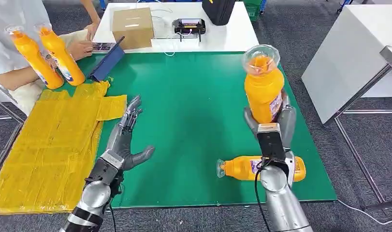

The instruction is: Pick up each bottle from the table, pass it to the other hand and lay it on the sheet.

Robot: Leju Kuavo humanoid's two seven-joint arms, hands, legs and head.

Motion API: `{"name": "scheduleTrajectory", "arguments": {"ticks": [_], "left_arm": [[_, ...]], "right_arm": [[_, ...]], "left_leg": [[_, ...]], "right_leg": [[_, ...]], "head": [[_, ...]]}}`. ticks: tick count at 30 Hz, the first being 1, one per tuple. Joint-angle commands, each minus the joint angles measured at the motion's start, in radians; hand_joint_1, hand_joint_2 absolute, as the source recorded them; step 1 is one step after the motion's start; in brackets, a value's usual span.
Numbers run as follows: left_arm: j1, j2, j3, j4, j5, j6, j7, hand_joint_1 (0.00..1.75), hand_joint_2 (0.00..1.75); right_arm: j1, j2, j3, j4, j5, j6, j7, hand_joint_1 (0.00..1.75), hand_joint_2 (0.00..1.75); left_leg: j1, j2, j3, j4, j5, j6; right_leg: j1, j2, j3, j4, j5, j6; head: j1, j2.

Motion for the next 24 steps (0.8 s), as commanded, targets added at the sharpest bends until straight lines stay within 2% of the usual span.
{"name": "scheduleTrajectory", "arguments": {"ticks": [1, 4, 9, 14, 24], "left_arm": [[-0.057, 0.04, -0.069, -0.016, 0.191, -0.169, 0.032, 0.0, 1.75], [-0.071, 0.047, -0.103, -0.025, 0.212, -0.186, 0.037, 0.0, 1.75], [-0.075, 0.05, -0.118, -0.022, 0.234, -0.196, 0.04, 0.0, 1.75], [-0.091, 0.051, -0.136, -0.013, 0.223, -0.177, 0.037, 0.0, 1.75], [-0.092, 0.051, -0.136, -0.011, 0.223, -0.177, 0.037, 0.0, 1.75]], "right_arm": [[-0.048, 0.087, 0.222, 0.128, -0.125, 0.136, -0.037, 1.75, 1.75], [-0.077, 0.094, 0.315, 0.21, -0.124, 0.166, -0.042, 1.75, 1.75], [-0.086, 0.098, 0.362, 0.25, -0.11, 0.161, -0.048, 1.75, 1.75], [-0.108, 0.104, 0.495, 0.321, -0.017, 0.184, -0.034, 1.75, 1.75], [-0.107, 0.105, 0.498, 0.324, -0.014, 0.181, -0.033, 1.75, 1.75]], "left_leg": [[0.002, 0.004, 0.004, 0.0, -0.003, -0.002], [0.003, 0.004, 0.006, 0.001, -0.004, -0.003], [0.003, 0.004, 0.005, 0.0, -0.002, -0.002], [0.003, 0.004, 0.004, 0.0, -0.002, -0.002], [0.002, 0.003, 0.003, 0.0, -0.001, -0.001]], "right_leg": [[0.001, 0.009, 0.003, 0.0, -0.001, -0.002], [0.003, 0.009, 0.005, 0.0, -0.002, -0.003], [0.002, 0.008, 0.004, -0.001, -0.001, -0.002], [0.002, 0.007, 0.003, -0.001, -0.001, -0.002], [0.001, 0.006, 0.002, -0.001, -0.001, -0.002]], "head": [[0.0, 0.0], [0.0, 0.0], [0.0, 0.0], [0.0, 0.0], [0.0, 0.0]]}}
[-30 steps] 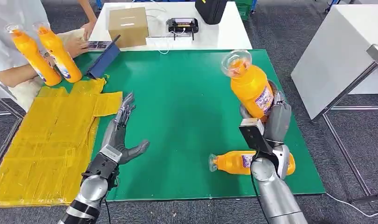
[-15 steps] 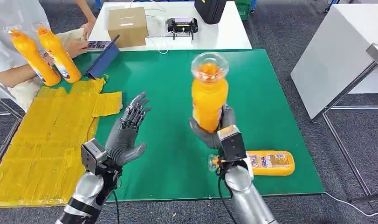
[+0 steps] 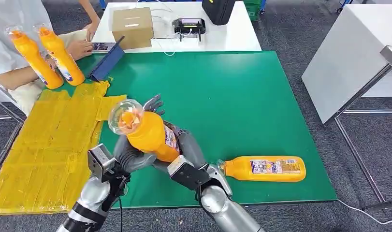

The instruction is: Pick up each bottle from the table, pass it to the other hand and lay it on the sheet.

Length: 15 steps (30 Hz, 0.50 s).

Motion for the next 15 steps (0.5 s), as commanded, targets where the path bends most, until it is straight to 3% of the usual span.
{"name": "scheduleTrajectory", "arguments": {"ticks": [1, 8, 15], "left_arm": [[-0.044, 0.028, -0.037, 0.038, -0.001, -0.001, 0.003, 0.0, 1.75], [-0.049, 0.003, -0.042, 0.044, -0.18, 0.182, -0.034, 0.0, 1.75], [-0.048, -0.004, -0.051, 0.055, -0.183, 0.204, -0.024, 0.0, 1.75]], "right_arm": [[-0.063, -0.023, 0.058, 0.099, 0.005, 0.005, 0.002, 1.75, 1.75], [-0.081, -0.016, 0.138, 0.178, 0.042, 0.029, 0.033, 1.75, 1.75], [-0.075, -0.021, 0.136, 0.219, 0.051, 0.032, 0.047, 1.75, 1.75]], "left_leg": [[0.001, 0.0, 0.003, 0.0, -0.001, -0.001], [0.002, -0.001, 0.005, 0.0, -0.002, -0.001], [0.001, -0.001, 0.004, -0.001, -0.001, -0.001]], "right_leg": [[0.0, 0.004, 0.003, -0.001, -0.001, -0.001], [0.001, 0.004, 0.005, -0.001, -0.001, -0.002], [0.0, 0.002, 0.004, -0.002, -0.001, -0.001]], "head": [[0.0, 0.0], [0.0, 0.0], [0.0, 0.0]]}}
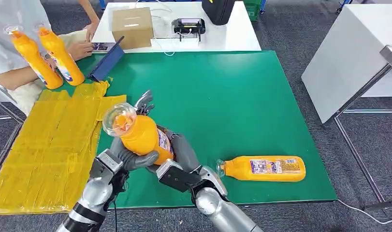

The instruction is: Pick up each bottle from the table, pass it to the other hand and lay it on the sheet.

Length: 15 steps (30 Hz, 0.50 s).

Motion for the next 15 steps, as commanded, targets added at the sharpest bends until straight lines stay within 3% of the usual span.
{"name": "scheduleTrajectory", "arguments": {"ticks": [1, 3, 5, 15], "left_arm": [[-0.05, -0.008, -0.048, 0.059, -0.005, 0.012, 0.01, 0.0, 1.75], [-0.052, -0.013, -0.051, 0.068, -0.002, 0.012, 0.011, 0.0, 1.75], [-0.047, -0.022, -0.043, 0.067, 0.009, 0.023, 0.008, 1.75, 1.75], [-0.047, -0.021, -0.036, 0.064, 0.025, 0.022, 0.005, 1.75, 1.75]], "right_arm": [[-0.039, -0.025, 0.067, 0.138, 0.018, 0.014, 0.009, 1.75, 1.75], [-0.035, -0.026, 0.064, 0.139, 0.02, 0.011, 0.011, 1.75, 1.75], [-0.03, -0.03, 0.059, 0.14, 0.022, 0.007, 0.013, 1.75, 1.75], [-0.025, -0.03, 0.049, 0.141, 0.026, 0.001, 0.015, 1.75, 1.75]], "left_leg": [[0.002, -0.003, 0.006, -0.001, -0.002, -0.001], [0.002, -0.003, 0.007, 0.0, -0.003, -0.001], [0.001, -0.003, 0.003, -0.001, -0.001, -0.001], [0.001, -0.002, 0.003, -0.001, -0.001, -0.001]], "right_leg": [[0.001, 0.003, 0.007, -0.002, -0.002, -0.001], [0.001, 0.003, 0.008, -0.002, -0.003, -0.002], [0.0, 0.001, 0.004, -0.002, -0.001, -0.001], [0.0, 0.001, 0.003, -0.001, -0.001, -0.001]], "head": [[0.0, 0.0], [0.0, 0.0], [0.0, 0.0], [0.0, 0.0]]}}
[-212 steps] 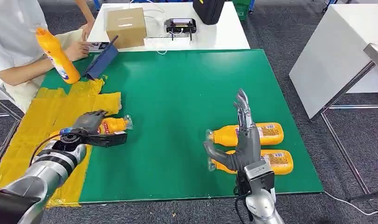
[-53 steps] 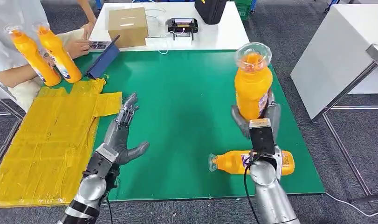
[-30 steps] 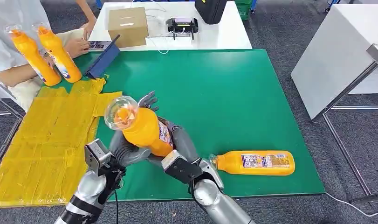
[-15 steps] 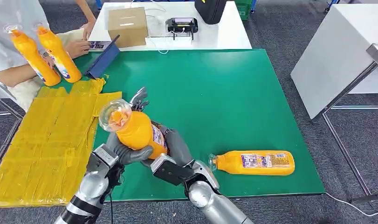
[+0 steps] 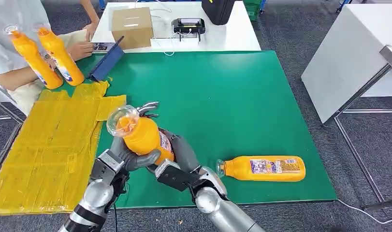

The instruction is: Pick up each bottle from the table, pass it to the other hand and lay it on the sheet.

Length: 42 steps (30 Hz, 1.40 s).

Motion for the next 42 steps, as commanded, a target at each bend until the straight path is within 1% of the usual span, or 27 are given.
{"name": "scheduleTrajectory", "arguments": {"ticks": [1, 4, 7, 9, 12, 13, 14, 15, 16, 17, 18, 19, 21, 22, 23, 24, 25, 26, 28, 30, 31, 32, 35, 38, 39, 41, 42], "left_arm": [[-0.058, -0.02, -0.031, 0.061, 0.006, -0.005, 0.002, 1.75, 1.75], [-0.059, -0.019, -0.031, 0.062, 0.007, -0.006, 0.002, 1.75, 1.75], [-0.049, -0.019, -0.032, 0.053, 0.015, -0.017, 0.005, 1.75, 1.75], [-0.04, -0.021, -0.034, 0.049, 0.018, -0.028, 0.015, 1.75, 1.75], [-0.033, -0.029, -0.033, 0.049, 0.024, -0.039, 0.022, 1.75, 1.75], [-0.031, -0.031, -0.03, 0.044, 0.025, -0.037, 0.021, 1.75, 1.75], [-0.028, -0.033, -0.024, 0.032, 0.014, -0.017, 0.011, 1.75, 1.75], [-0.027, -0.032, -0.024, 0.02, -0.019, 0.019, 0.006, 1.75, 1.75], [-0.032, -0.027, -0.025, 0.009, -0.064, 0.06, 0.005, 1.75, 1.75], [-0.045, -0.015, -0.029, -0.001, -0.206, 0.169, 0.011, 1.75, 1.75], [-0.058, -0.011, -0.024, 0.002, -0.345, 0.267, 0.038, 1.75, 1.75], [-0.083, -0.002, -0.017, 0.021, -0.486, 0.318, 0.11, 1.75, 1.75], [-0.115, 0.007, 0.008, 0.055, -0.544, 0.313, 0.155, 1.75, 1.75], [-0.142, 0.022, 0.023, 0.096, -0.633, 0.315, 0.195, 1.75, 1.75], [-0.156, 0.025, 0.03, 0.121, -0.716, 0.335, 0.224, 1.75, 1.75], [-0.18, 0.031, 0.046, 0.182, -0.861, 0.354, 0.279, 1.75, 1.75], [-0.198, 0.036, 0.06, 0.235, -0.923, 0.351, 0.302, 1.75, 1.75], [-0.223, 0.061, 0.052, 0.297, -1.097, 0.3, 0.4, 1.75, 1.75], [-0.273, 0.084, 0.052, 0.438, -1.242, 0.29, 0.482, 1.75, 1.75], [-0.334, 0.088, 0.097, 0.627, -1.195, 0.246, 0.464, 1.75, 1.75], [-0.355, 0.089, 0.104, 0.689, -1.181, 0.285, 0.441, 1.75, 1.75], [-0.381, 0.099, 0.103, 0.754, -1.211, 0.246, 0.474, 1.75, 1.75], [-0.453, 0.119, 0.1, 0.943, -1.27, 0.211, 0.532, 1.75, 1.75], [-0.481, 0.124, 0.096, 1.03, -1.295, 0.213, 0.554, 1.75, 1.75], [-0.496, 0.121, 0.102, 1.079, -1.303, 0.179, 0.577, 1.75, 1.75], [-0.5, 0.128, 0.094, 1.112, -1.328, 0.18, 0.601, 1.75, 1.75], [-0.5, 0.129, 0.095, 1.118, -1.328, 0.186, 0.601, 1.75, 1.75]], "right_arm": [[-0.013, -0.03, 0.046, 0.087, 0.011, 0.006, 0.008, 1.75, 1.75], [-0.012, -0.029, 0.045, 0.086, 0.012, 0.005, 0.008, 1.75, 1.75], [0.003, -0.034, 0.037, 0.068, 0.018, -0.005, 0.006, 1.75, 1.75], [0.017, -0.04, 0.027, 0.045, 0.02, -0.01, 0.002, 1.75, 1.75], [0.033, -0.048, 0.006, 0.013, 0.033, -0.025, 0.004, 1.75, 1.75], [0.039, -0.049, -0.003, 0.006, 0.036, -0.03, 0.006, 1.68, 1.75], [0.051, -0.049, -0.027, -0.006, 0.026, -0.048, 0.008, 0.51, 1.75], [0.065, -0.052, -0.048, -0.022, 0.018, -0.065, 0.001, 0.0, 1.75], [0.081, -0.057, -0.071, -0.046, 0.011, -0.079, -0.008, 0.0, 1.75], [0.11, -0.067, -0.106, -0.098, 0.016, -0.105, -0.021, 0.0, 1.75], [0.131, -0.078, -0.13, -0.145, 0.025, -0.119, -0.023, 0.0, 1.75], [0.16, -0.099, -0.167, -0.219, 0.035, -0.133, -0.025, 0.0, 1.75], [0.201, -0.125, -0.225, -0.328, 0.055, -0.153, -0.029, 0.0, 1.75], [0.228, -0.136, -0.264, -0.401, 0.063, -0.158, -0.033, 0.0, 1.75], [0.239, -0.145, -0.278, -0.431, 0.086, -0.17, -0.035, 0.0, 1.75], [0.252, -0.165, -0.295, -0.483, 0.143, -0.162, -0.005, 0.0, 1.75], [0.26, -0.176, -0.309, -0.514, 0.178, -0.147, 0.013, 0.0, 1.75], [0.258, -0.187, -0.313, -0.532, 0.228, -0.155, 0.014, 0.0, 1.75], [0.259, -0.206, -0.319, -0.571, 0.285, -0.158, 0.025, 0.0, 1.75], [0.242, -0.236, -0.309, -0.573, 0.342, -0.131, 0.057, 0.0, 1.75], [0.24, -0.236, -0.313, -0.567, 0.343, -0.132, 0.057, 0.0, 1.75], [0.235, -0.242, -0.313, -0.561, 0.346, -0.129, 0.055, 0.0, 1.75], [0.211, -0.253, -0.305, -0.535, 0.356, -0.123, 0.059, 0.0, 1.75], [0.201, -0.266, -0.303, -0.516, 0.368, -0.119, 0.068, 0.0, 1.75], [0.189, -0.281, -0.292, -0.493, 0.389, -0.092, 0.089, 0.0, 1.75], [0.18, -0.294, -0.291, -0.463, 0.404, -0.079, 0.105, 0.0, 1.75], [0.177, -0.293, -0.293, -0.452, 0.404, -0.079, 0.105, 0.0, 1.75]], "left_leg": [[0.002, -0.003, 0.005, 0.0, -0.002, -0.001], [0.001, -0.003, 0.003, 0.0, -0.001, -0.001], [0.002, -0.004, 0.007, 0.0, -0.003, -0.002], [0.001, -0.003, 0.003, -0.001, -0.001, -0.001], [0.002, -0.004, 0.005, 0.0, -0.002, -0.001], [0.002, -0.004, 0.004, -0.001, -0.001, -0.001], [0.002, -0.005, 0.006, 0.0, -0.002, -0.001], [0.002, -0.004, 0.004, 0.0, -0.001, -0.001], [0.001, -0.004, 0.002, 0.0, -0.001, -0.001], [0.002, -0.006, 0.005, 0.0, -0.002, -0.001], [0.001, -0.005, 0.003, 0.0, -0.001, -0.001], [0.002, -0.007, 0.004, 0.001, -0.002, -0.001], [0.001, -0.006, 0.001, 0.001, 0.0, -0.001], [0.002, -0.008, 0.003, 0.002, -0.002, -0.001], [0.001, -0.007, 0.001, 0.001, -0.001, -0.001], [0.001, -0.007, 0.001, 0.0, 0.0, -0.001], [0.001, -0.008, 0.002, 0.0, 0.0, -0.001], [0.0, -0.005, 0.001, 0.0, 0.0, -0.001], [0.0, -0.005, 0.003, 0.0, 0.0, -0.001], [0.0, -0.005, 0.005, -0.001, 0.0, -0.001], [0.0, -0.004, 0.004, -0.001, 0.0, -0.001], [0.001, -0.004, 0.007, -0.001, -0.001, -0.002], [0.001, -0.001, 0.006, 0.0, -0.001, -0.002], [0.001, 0.0, 0.005, 0.0, 0.0, -0.001], [0.001, 0.001, 0.006, 0.0, -0.001, -0.002], [0.002, 0.001, 0.009, 0.002, -0.004, -0.002], [0.001, 0.001, 0.005, 0.0, -0.001, -0.001]], "right_leg": [[0.001, 0.002, 0.006, -0.001, -0.002, -0.001], [0.001, 0.001, 0.004, -0.001, -0.001, -0.001], [0.001, 0.002, 0.008, -0.002, -0.003, -0.002], [0.0, 0.001, 0.004, -0.002, -0.001, -0.001], [0.001, 0.001, 0.007, -0.002, -0.002, -0.002], [0.001, 0.0, 0.006, -0.002, -0.002, -0.001], [0.001, 0.001, 0.008, -0.002, -0.003, -0.002], [0.001, 0.0, 0.006, -0.002, -0.002, -0.001], [0.001, 0.0, 0.004, -0.002, -0.001, -0.001], [0.001, 0.0, 0.007, -0.001, -0.003, -0.001], [0.001, -0.001, 0.004, -0.001, -0.002, -0.001], [0.001, -0.001, 0.007, -0.001, -0.003, -0.001], [0.001, -0.002, 0.003, 0.0, -0.002, -0.001], [0.001, -0.001, 0.006, 0.0, -0.003, -0.002], [0.0, -0.002, 0.004, 0.0, -0.002, -0.001], [0.0, -0.002, 0.003, 0.0, -0.001, -0.001], [0.0, -0.002, 0.004, 0.0, -0.002, -0.001], [-0.001, -0.001, 0.003, 0.0, -0.001, -0.001], [-0.001, 0.001, 0.005, -0.001, -0.001, -0.001], [-0.001, 0.001, 0.006, -0.001, -0.001, -0.002], [-0.001, 0.001, 0.005, -0.001, 0.0, -0.001], [0.0, 0.004, 0.007, -0.001, -0.001, -0.002], [0.0, 0.005, 0.006, -0.001, 0.0, -0.002], [0.0, 0.005, 0.005, -0.001, 0.001, -0.002], [0.001, 0.006, 0.006, -0.001, 0.0, -0.002], [0.001, 0.01, 0.009, 0.0, -0.002, -0.003], [0.0, 0.007, 0.005, -0.001, 0.001, -0.002]], "head": [[0.0, 0.0], [0.0, 0.0], [0.0, 0.0], [0.0, 0.0], [0.0, 0.0], [0.0, 0.0], [0.0, 0.0], [0.0, 0.0], [0.0, 0.0], [0.0, 0.0], [0.0, 0.0], [0.0, 0.0], [0.0, 0.0], [0.0, 0.0], [0.0, 0.0], [0.0, 0.0], [0.0, 0.0], [0.0, 0.0], [0.0, 0.0], [0.0, 0.0], [0.0, 0.0], [0.0, 0.0], [0.0, 0.0], [0.0, 0.0], [0.0, 0.0], [0.0, 0.0], [0.0, 0.0]]}}
